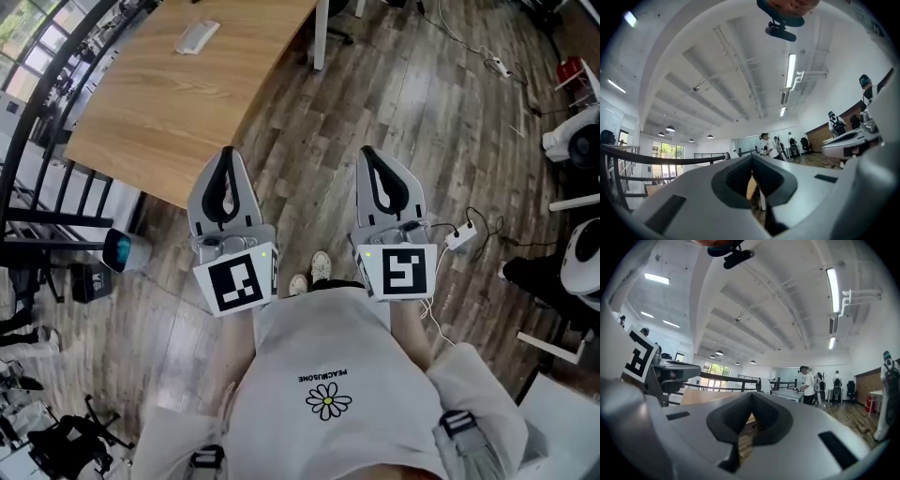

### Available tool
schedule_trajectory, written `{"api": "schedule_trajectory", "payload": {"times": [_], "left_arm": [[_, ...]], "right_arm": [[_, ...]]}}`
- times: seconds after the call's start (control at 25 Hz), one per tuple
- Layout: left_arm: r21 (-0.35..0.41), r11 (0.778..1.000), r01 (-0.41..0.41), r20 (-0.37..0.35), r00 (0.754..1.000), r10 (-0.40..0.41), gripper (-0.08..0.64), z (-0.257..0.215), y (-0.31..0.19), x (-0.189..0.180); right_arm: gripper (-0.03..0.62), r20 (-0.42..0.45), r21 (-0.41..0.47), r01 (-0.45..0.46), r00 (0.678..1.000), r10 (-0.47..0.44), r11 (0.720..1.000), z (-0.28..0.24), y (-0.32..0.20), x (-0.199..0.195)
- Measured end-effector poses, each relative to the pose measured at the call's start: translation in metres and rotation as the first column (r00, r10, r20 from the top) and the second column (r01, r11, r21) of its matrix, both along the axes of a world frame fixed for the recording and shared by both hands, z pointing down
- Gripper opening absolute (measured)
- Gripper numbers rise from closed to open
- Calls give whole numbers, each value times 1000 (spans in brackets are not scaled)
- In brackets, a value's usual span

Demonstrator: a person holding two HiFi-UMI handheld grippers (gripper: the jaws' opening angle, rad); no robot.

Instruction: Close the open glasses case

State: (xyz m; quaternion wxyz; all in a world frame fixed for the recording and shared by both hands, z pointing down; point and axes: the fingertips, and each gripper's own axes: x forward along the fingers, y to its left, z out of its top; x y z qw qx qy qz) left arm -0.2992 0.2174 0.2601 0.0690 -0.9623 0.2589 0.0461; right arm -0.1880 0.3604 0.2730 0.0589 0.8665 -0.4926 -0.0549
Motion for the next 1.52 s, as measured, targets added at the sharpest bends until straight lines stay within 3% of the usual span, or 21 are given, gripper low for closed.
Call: {"api": "schedule_trajectory", "payload": {"times": [0.36,0.52,0.76,1.08,1.24,1.52], "left_arm": [[25,997,71,-4,997,-71,17,-6,-17,3],[11,996,86,-42,995,-86,17,-13,-12,7],[24,995,92,-85,992,-90,17,-16,-34,34],[18,999,50,-113,992,-48,17,8,-101,121],[4,998,65,-102,993,-64,17,15,-150,177],[14,997,73,-79,994,-72,17,7,-233,280]], "right_arm": [[7,23,58,32,999,-33,998,12,10,20],[7,24,80,40,999,-42,996,13,20,36],[8,-35,83,92,995,-89,992,8,3,56],[8,-115,76,175,979,-166,982,6,-78,123],[8,-160,21,230,961,-224,973,6,-141,169],[8,-90,-4,282,955,-281,959,6,-250,263]]}}
